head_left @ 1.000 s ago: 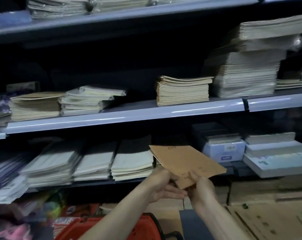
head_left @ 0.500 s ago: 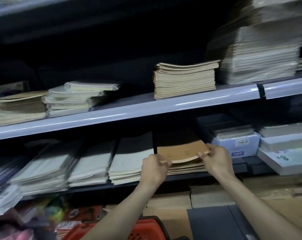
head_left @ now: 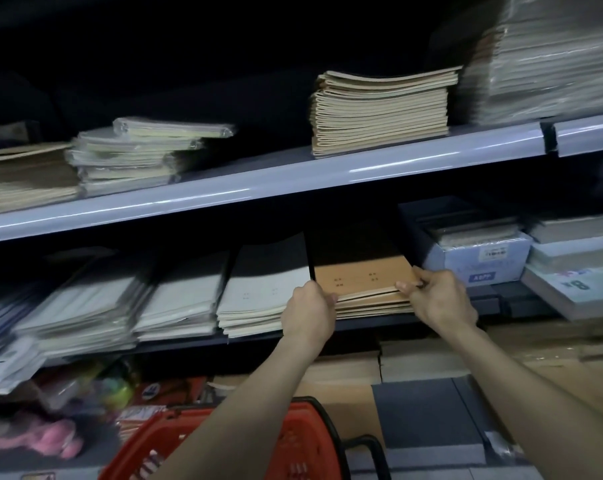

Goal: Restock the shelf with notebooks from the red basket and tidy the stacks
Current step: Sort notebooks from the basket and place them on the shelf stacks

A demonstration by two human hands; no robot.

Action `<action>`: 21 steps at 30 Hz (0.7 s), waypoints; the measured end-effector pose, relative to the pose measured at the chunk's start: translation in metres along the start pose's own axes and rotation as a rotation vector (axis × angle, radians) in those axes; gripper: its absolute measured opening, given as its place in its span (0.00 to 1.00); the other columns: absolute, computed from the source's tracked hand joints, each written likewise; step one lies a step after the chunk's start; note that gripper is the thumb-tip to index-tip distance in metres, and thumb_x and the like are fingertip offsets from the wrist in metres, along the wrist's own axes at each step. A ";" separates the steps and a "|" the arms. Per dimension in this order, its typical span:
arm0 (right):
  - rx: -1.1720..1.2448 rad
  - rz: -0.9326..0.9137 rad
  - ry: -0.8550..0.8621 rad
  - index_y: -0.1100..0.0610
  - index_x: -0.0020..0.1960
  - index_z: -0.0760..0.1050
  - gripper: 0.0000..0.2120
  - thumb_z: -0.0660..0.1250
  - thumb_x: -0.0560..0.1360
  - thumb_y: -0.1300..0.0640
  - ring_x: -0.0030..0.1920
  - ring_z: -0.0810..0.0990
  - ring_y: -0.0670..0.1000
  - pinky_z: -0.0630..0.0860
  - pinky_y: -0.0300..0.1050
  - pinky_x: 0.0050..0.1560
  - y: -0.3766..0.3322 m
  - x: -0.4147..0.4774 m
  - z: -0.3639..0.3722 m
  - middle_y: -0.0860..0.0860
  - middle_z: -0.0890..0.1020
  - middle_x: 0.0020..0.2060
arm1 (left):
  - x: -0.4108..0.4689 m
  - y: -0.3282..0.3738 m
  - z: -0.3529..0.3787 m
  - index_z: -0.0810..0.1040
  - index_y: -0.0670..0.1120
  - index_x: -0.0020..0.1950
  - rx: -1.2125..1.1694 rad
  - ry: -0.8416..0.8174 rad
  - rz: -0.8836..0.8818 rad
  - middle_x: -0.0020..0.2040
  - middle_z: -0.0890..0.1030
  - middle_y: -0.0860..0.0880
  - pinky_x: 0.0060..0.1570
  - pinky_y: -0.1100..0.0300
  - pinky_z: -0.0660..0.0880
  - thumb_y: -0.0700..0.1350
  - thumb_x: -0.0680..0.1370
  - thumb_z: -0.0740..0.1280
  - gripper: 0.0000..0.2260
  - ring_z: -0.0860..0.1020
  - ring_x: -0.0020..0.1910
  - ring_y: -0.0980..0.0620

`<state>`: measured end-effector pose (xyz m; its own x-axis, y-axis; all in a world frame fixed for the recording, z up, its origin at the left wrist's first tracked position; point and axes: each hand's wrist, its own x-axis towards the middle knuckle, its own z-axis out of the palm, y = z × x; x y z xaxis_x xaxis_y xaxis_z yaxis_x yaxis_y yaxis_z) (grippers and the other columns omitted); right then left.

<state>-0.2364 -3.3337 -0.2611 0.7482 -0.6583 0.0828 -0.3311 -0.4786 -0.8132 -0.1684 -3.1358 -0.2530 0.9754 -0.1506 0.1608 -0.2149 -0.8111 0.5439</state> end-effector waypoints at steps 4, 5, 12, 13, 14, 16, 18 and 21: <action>-0.081 0.035 -0.033 0.42 0.75 0.72 0.28 0.69 0.77 0.36 0.58 0.81 0.58 0.73 0.53 0.52 -0.011 -0.010 -0.010 0.52 0.84 0.56 | -0.010 0.006 -0.019 0.79 0.44 0.58 -0.024 -0.161 0.025 0.54 0.83 0.44 0.39 0.51 0.83 0.53 0.84 0.62 0.14 0.85 0.39 0.44; -0.117 0.030 -0.026 0.42 0.76 0.70 0.29 0.67 0.78 0.35 0.57 0.81 0.59 0.75 0.55 0.53 -0.013 -0.014 -0.011 0.53 0.84 0.55 | -0.014 0.006 -0.025 0.79 0.44 0.62 -0.088 -0.224 0.020 0.55 0.83 0.44 0.35 0.53 0.83 0.53 0.84 0.61 0.16 0.86 0.36 0.45; -0.043 -0.041 0.057 0.44 0.72 0.70 0.23 0.53 0.81 0.36 0.61 0.79 0.64 0.73 0.61 0.61 -0.047 -0.068 0.003 0.58 0.82 0.61 | -0.040 -0.017 -0.080 0.84 0.47 0.44 -0.053 -0.120 0.151 0.37 0.84 0.44 0.43 0.46 0.84 0.53 0.78 0.62 0.14 0.84 0.37 0.42; -0.025 -0.063 0.011 0.43 0.68 0.73 0.23 0.53 0.80 0.35 0.59 0.80 0.63 0.75 0.60 0.60 -0.053 -0.076 0.009 0.57 0.83 0.57 | -0.043 -0.027 -0.088 0.83 0.45 0.40 -0.045 -0.113 0.142 0.35 0.84 0.44 0.43 0.47 0.84 0.53 0.78 0.62 0.16 0.83 0.36 0.42; -0.026 -0.090 -0.048 0.43 0.65 0.76 0.24 0.52 0.78 0.34 0.55 0.81 0.61 0.77 0.59 0.58 -0.059 -0.085 0.018 0.55 0.85 0.52 | -0.046 -0.040 -0.093 0.82 0.45 0.38 -0.029 -0.118 0.139 0.35 0.83 0.44 0.43 0.47 0.83 0.54 0.77 0.62 0.16 0.83 0.35 0.42; -0.040 -0.138 -0.180 0.45 0.57 0.80 0.25 0.53 0.76 0.32 0.46 0.85 0.56 0.79 0.55 0.54 -0.068 -0.105 0.042 0.49 0.87 0.39 | -0.055 -0.077 -0.101 0.82 0.46 0.38 -0.002 -0.148 0.128 0.36 0.84 0.46 0.44 0.48 0.83 0.56 0.76 0.62 0.17 0.84 0.36 0.42; -0.065 -0.166 -0.319 0.47 0.48 0.81 0.24 0.54 0.77 0.32 0.38 0.86 0.51 0.81 0.53 0.51 -0.068 -0.129 0.073 0.45 0.85 0.30 | -0.068 -0.124 -0.106 0.83 0.47 0.39 0.039 -0.188 0.069 0.36 0.85 0.47 0.43 0.48 0.84 0.58 0.74 0.62 0.17 0.84 0.37 0.44; -0.129 -0.156 -0.509 0.48 0.43 0.82 0.23 0.58 0.77 0.33 0.38 0.86 0.50 0.82 0.53 0.51 -0.042 -0.165 0.134 0.47 0.86 0.33 | -0.089 -0.202 -0.107 0.86 0.48 0.40 0.031 -0.256 -0.108 0.34 0.86 0.47 0.42 0.51 0.84 0.55 0.69 0.63 0.15 0.85 0.35 0.49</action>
<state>-0.2687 -3.1271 -0.3172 0.9671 -0.2249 -0.1189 -0.2382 -0.6362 -0.7338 -0.2168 -2.8977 -0.2892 0.9740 -0.1971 -0.1117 -0.1116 -0.8465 0.5206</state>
